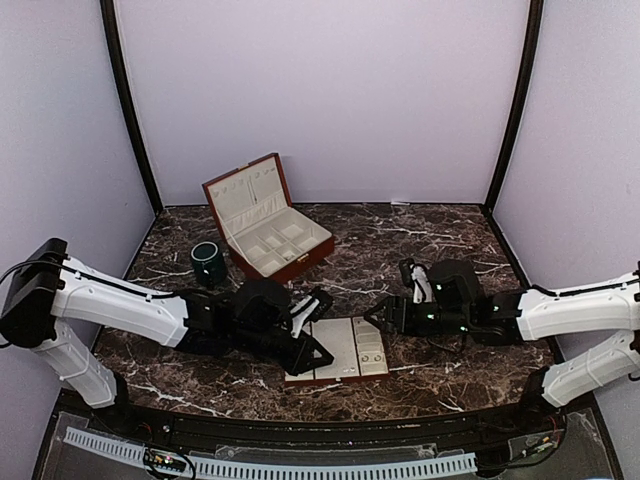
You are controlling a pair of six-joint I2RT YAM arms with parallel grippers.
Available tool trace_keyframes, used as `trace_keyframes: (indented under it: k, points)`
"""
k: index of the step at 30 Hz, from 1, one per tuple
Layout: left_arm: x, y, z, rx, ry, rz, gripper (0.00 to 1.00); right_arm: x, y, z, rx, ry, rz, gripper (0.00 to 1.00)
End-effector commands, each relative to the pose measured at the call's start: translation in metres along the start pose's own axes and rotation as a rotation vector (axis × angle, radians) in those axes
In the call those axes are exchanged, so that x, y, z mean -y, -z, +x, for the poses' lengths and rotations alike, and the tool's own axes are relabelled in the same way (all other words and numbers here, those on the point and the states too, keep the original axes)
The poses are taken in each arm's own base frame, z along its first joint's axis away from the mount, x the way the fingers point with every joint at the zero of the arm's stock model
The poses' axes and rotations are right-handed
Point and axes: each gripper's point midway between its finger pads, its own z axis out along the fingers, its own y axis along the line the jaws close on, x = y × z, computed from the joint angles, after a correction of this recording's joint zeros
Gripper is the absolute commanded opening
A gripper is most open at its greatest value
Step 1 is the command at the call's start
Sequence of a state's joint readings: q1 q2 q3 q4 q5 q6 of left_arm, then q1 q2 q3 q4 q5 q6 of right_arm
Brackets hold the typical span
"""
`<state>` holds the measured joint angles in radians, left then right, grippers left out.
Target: Organize the mixed jewelry
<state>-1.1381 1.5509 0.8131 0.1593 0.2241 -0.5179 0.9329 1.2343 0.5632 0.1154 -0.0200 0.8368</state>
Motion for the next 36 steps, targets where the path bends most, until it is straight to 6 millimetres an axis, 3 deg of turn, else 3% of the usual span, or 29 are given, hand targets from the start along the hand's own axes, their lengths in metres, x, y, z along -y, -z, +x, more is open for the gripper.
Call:
trace_keyframes:
  k: [1, 12, 21, 36]
  points:
    - [-0.003, -0.006, 0.006, -0.018, -0.027, -0.058, 0.00, 0.007, 0.003, 0.000, 0.027, -0.039, 0.002, 0.71]
    - [-0.019, -0.018, 0.016, -0.061, -0.009, -0.150, 0.00, 0.003, 0.001, -0.001, 0.026, -0.029, -0.010, 0.71]
    - [-0.030, -0.015, 0.021, -0.079, 0.011, -0.213, 0.00, 0.002, -0.006, 0.002, 0.009, -0.028, -0.018, 0.71]
    - [-0.037, -0.020, 0.031, -0.113, 0.029, -0.233, 0.00, 0.004, -0.010, 0.004, -0.003, -0.033, -0.011, 0.71]
